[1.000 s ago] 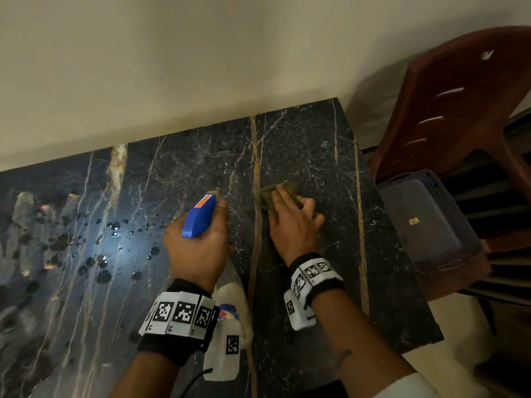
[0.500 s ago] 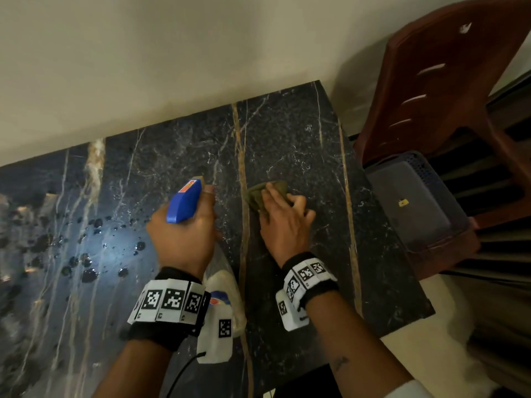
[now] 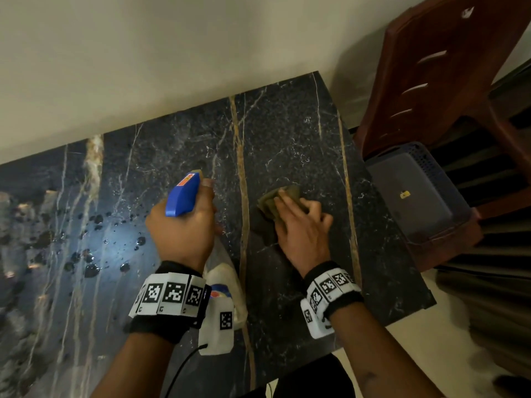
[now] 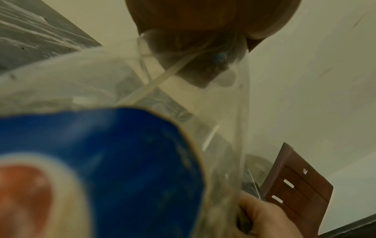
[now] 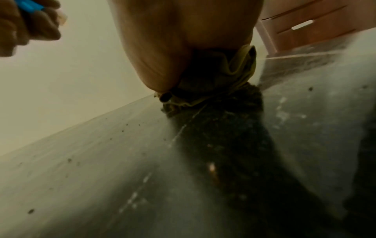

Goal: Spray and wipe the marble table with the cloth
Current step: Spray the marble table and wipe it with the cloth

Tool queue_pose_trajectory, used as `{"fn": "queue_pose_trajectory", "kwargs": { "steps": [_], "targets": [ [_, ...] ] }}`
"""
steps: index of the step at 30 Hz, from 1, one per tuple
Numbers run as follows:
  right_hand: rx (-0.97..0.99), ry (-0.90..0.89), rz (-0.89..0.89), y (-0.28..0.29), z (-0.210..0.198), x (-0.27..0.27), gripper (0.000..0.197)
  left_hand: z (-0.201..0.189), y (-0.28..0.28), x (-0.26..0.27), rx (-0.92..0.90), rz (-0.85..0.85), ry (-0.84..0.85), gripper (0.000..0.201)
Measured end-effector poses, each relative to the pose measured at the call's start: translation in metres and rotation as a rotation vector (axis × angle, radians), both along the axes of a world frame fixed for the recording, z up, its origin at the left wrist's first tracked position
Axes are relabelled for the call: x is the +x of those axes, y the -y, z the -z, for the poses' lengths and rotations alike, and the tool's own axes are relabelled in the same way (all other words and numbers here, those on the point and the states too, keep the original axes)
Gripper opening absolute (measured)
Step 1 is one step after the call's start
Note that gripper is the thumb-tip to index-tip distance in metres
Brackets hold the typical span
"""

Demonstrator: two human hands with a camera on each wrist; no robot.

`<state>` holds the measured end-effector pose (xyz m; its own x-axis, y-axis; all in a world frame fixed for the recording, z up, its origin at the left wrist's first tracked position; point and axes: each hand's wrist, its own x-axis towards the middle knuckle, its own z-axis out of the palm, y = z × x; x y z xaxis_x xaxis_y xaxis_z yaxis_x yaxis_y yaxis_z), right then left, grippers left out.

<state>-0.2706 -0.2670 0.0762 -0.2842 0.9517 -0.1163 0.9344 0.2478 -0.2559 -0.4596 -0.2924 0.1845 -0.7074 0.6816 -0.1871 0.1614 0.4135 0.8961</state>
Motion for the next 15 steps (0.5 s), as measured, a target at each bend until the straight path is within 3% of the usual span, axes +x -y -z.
{"fn": "queue_pose_trajectory", "kwargs": {
  "steps": [2, 4, 10, 12, 15],
  "targets": [
    [-0.021, -0.025, 0.143, 0.003, -0.001, -0.01, 0.048, 0.004, 0.0, -0.001, 0.008, 0.018, -0.026, 0.031],
    [-0.039, -0.05, 0.175, 0.012, -0.004, -0.026, 0.047, 0.008, 0.0, 0.0, 0.013, 0.043, -0.047, 0.034],
    [0.089, 0.027, -0.19, 0.027, 0.005, -0.029, 0.047, 0.016, -0.004, 0.003, 0.022, 0.11, -0.108, 0.05],
    [0.065, 0.029, -0.107, 0.012, 0.003, -0.019, 0.045, 0.013, -0.002, 0.005, 0.015, 0.112, -0.079, 0.053],
    [0.014, -0.003, 0.171, -0.003, 0.0, -0.024, 0.045, 0.006, 0.002, 0.004, 0.019, 0.107, -0.064, 0.053]
  ]
}}
